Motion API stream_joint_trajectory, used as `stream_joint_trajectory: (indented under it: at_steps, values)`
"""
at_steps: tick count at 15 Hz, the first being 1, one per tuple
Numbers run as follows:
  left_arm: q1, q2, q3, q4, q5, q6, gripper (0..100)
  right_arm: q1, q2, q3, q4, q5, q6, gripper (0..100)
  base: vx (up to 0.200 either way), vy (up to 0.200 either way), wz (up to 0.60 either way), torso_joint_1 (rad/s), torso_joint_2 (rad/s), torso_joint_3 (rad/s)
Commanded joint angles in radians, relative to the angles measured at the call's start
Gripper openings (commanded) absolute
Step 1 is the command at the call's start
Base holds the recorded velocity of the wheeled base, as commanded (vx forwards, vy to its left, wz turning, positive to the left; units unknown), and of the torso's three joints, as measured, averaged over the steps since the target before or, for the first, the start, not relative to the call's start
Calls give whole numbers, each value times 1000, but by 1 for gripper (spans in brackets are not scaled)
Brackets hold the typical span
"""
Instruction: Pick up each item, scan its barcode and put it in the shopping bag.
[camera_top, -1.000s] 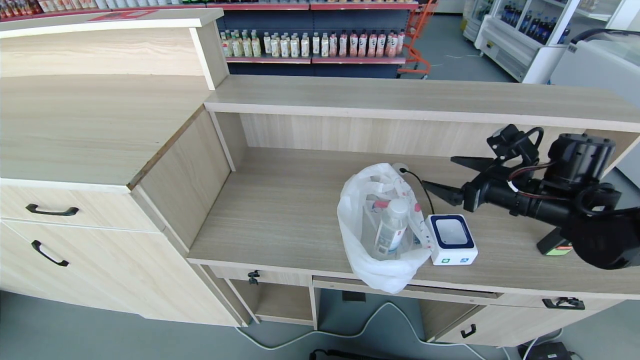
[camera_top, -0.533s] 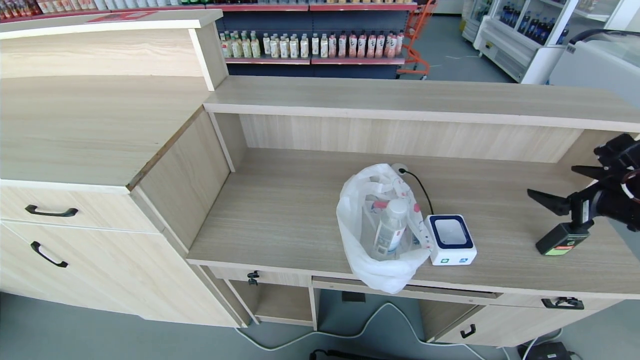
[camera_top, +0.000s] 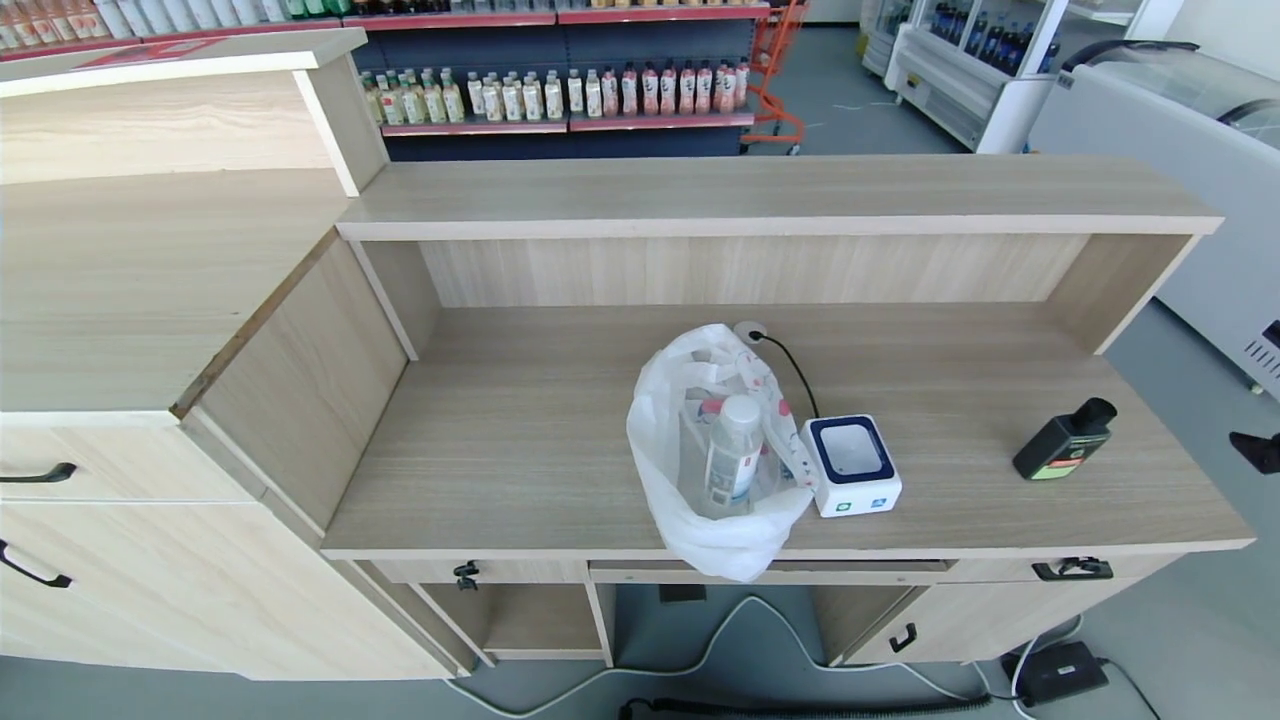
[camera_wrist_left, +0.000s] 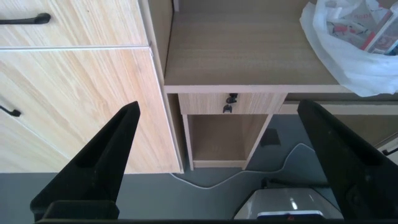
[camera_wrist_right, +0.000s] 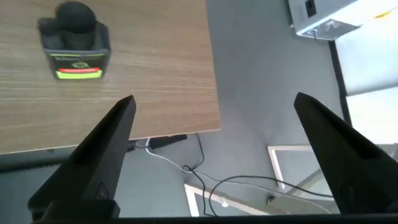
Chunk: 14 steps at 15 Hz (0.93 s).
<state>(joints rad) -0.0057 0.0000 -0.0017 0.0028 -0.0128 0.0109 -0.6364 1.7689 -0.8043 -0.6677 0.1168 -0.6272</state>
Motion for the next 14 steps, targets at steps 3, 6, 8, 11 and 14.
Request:
stream_joint_trajectory:
  at_steps: [3, 6, 8, 11, 14]
  values:
    - [0, 0, 0, 0, -1, 0, 100, 24, 195, -47, 0, -95, -46, 100, 0, 0, 0, 0, 0, 0]
    - [0, 0, 0, 0, -1, 0, 100, 67, 265, -124, -6, -115, -46, 100, 0, 0, 0, 0, 0, 0]
    - [0, 0, 0, 0, 0, 0, 100, 89, 300, -168, -4, -126, -43, 100, 0, 0, 0, 0, 0, 0]
    - [0, 0, 0, 0, -1, 0, 100, 116, 336, -210, -6, -124, -39, 100, 0, 0, 0, 0, 0, 0]
    - [0, 0, 0, 0, -1, 0, 100, 152, 351, -214, -9, -118, 1, 100, 0, 0, 0, 0, 0, 0]
